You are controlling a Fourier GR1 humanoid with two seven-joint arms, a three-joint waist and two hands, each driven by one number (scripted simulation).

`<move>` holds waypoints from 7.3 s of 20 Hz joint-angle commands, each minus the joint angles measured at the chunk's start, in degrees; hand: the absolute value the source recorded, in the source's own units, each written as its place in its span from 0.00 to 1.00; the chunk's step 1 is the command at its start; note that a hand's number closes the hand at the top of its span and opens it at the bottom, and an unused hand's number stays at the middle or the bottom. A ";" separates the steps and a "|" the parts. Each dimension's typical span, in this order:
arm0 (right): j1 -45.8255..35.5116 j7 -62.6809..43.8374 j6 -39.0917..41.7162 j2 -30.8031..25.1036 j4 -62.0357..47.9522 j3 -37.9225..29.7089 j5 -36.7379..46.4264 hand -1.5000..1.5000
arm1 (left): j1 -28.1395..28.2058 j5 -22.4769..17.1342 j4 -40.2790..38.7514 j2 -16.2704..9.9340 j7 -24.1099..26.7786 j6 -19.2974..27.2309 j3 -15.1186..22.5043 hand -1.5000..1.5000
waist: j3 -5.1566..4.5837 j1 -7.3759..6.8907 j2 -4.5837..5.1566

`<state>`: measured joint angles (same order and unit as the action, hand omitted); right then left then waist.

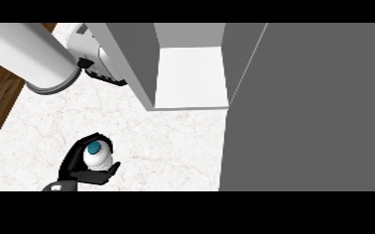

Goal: Pick up the bottled water, place it into the cabinet and close the cabinet

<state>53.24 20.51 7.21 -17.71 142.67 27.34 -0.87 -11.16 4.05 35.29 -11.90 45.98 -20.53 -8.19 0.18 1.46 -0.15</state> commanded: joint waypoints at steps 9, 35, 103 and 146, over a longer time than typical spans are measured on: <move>5.94 0.12 -0.98 -3.79 8.08 1.38 1.39 0.00 | -2.86 2.91 1.08 11.58 7.13 14.69 2.62 1.00 | -0.23 -0.23 -0.09; 9.76 6.76 -1.54 -5.58 5.78 -2.72 -1.53 0.00 | -29.89 -25.20 8.28 11.90 -23.91 43.16 28.18 1.00 | -0.23 1.11 0.25; 12.62 8.04 0.08 -5.76 8.79 -0.57 3.39 0.00 | -6.24 -45.66 34.65 6.41 -13.23 34.15 45.27 0.00 | -0.30 -4.04 -1.08; -37.81 -23.41 7.93 -15.81 -1.26 16.90 2.49 1.00 | 30.94 -54.61 59.12 -38.32 0.92 1.71 27.65 0.00 | -1.28 -11.75 1.72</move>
<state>19.93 5.06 13.57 -34.98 142.46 38.63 0.92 19.84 -50.80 94.53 -49.20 46.28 -17.83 20.43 -1.03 -9.22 1.26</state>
